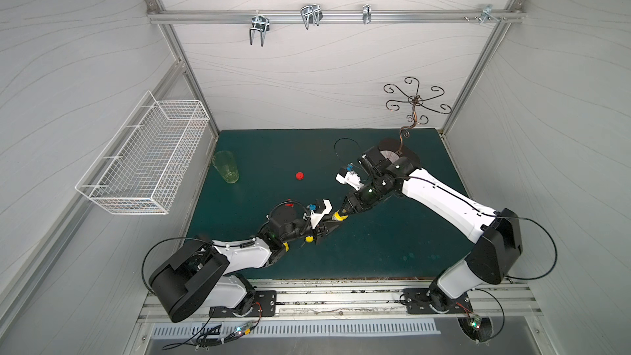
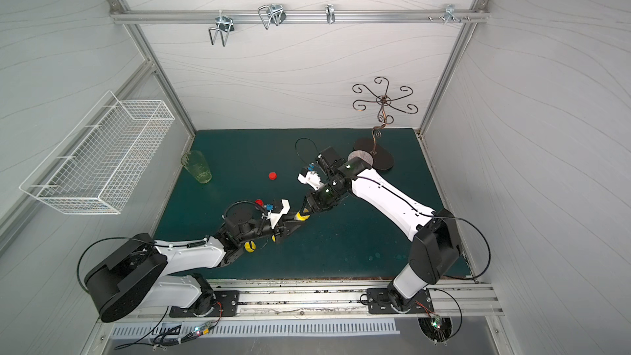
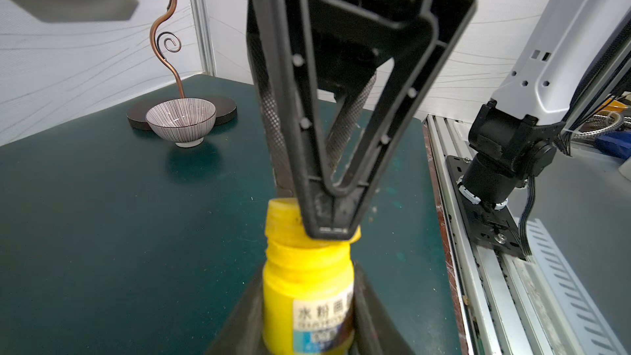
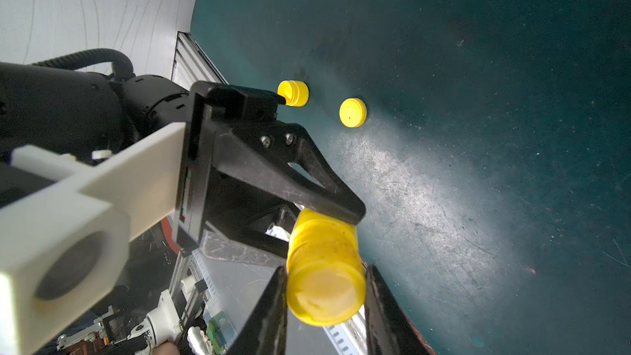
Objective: Close the paint jar lid
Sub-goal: Close the lid on the paint jar.
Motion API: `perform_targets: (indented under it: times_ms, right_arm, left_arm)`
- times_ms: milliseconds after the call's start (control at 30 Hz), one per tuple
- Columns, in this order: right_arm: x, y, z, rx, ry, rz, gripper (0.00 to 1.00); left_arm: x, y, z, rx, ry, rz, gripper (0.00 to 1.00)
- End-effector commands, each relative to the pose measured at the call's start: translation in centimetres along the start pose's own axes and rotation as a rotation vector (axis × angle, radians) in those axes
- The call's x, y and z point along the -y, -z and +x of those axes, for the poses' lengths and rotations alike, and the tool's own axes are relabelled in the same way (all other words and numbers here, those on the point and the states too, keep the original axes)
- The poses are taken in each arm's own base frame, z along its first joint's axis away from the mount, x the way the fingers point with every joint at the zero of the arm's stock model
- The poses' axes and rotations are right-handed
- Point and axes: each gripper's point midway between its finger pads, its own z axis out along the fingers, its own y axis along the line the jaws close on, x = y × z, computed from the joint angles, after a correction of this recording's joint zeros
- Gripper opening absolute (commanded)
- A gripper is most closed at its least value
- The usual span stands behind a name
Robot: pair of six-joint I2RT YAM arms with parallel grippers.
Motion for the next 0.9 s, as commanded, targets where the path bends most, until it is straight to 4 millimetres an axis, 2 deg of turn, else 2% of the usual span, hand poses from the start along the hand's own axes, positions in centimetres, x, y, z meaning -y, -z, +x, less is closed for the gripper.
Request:
perform_targets:
  times_ms: [0,233,533,867]
  right_arm:
    - [-0.5,-1.3,0.3,-0.020,0.046,-0.038,0.26]
    - [-1.0,-1.9,0.8,-0.028,0.092,-0.076,0.25]
    - [-0.7,-3.0,1.9,-0.067,0.178,-0.044,0.24]
    - [-2.4,-4.2,2.9,-0.080,0.329,-0.117,0.22]
  left_arm:
    - [0.7,0.1,-4.8,0.156,-0.095,0.033,0.18]
    - [1.1,0.5,-5.7,0.180,-0.100,0.043,0.17]
    - [1.9,0.8,-7.2,0.207,-0.099,0.093,0.16]
    - [3.5,1.8,-8.6,0.235,-0.105,0.163,0.15]
